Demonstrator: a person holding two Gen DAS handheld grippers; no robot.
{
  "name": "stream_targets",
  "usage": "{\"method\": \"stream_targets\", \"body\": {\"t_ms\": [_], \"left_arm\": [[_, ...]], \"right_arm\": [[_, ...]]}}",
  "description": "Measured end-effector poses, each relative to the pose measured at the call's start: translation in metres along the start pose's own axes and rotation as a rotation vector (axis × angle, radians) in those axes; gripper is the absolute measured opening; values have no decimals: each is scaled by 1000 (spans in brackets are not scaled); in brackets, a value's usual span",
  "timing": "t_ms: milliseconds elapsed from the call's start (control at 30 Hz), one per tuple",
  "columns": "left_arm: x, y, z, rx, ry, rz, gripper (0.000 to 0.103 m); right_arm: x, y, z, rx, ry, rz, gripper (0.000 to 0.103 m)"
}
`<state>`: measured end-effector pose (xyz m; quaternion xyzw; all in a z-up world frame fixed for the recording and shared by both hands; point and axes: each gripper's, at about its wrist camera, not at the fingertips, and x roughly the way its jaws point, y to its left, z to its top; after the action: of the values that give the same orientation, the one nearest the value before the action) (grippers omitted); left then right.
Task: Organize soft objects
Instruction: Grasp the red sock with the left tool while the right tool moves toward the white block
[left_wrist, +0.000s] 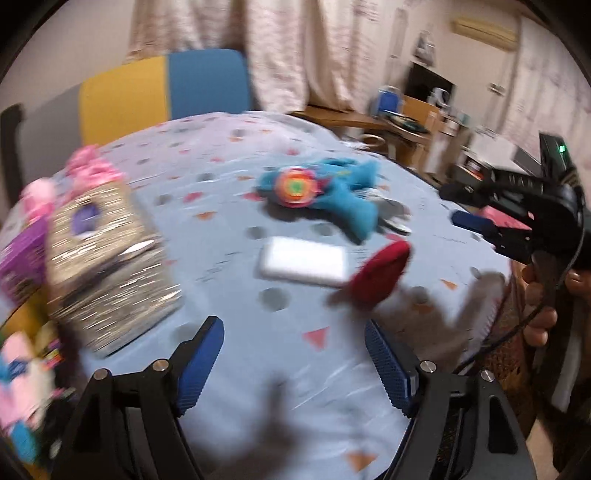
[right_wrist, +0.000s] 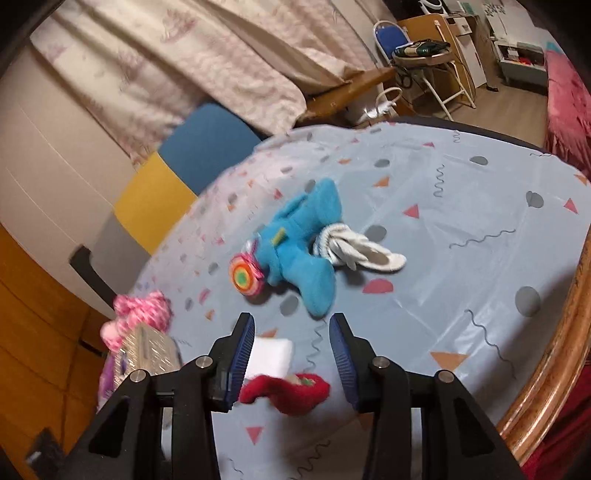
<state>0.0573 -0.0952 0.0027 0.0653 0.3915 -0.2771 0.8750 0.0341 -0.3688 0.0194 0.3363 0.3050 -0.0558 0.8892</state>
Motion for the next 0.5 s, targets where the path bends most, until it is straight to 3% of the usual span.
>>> {"method": "stream_targets", "body": {"t_ms": [233,500], "left_arm": [[57,-52,22,88,7,-148,79],[94,-81,35,120,22,-156,80]], "right_arm": [[-1,-8,1,49,-13,7,43],[-1,-18,2,101,-17,36,43]]}}
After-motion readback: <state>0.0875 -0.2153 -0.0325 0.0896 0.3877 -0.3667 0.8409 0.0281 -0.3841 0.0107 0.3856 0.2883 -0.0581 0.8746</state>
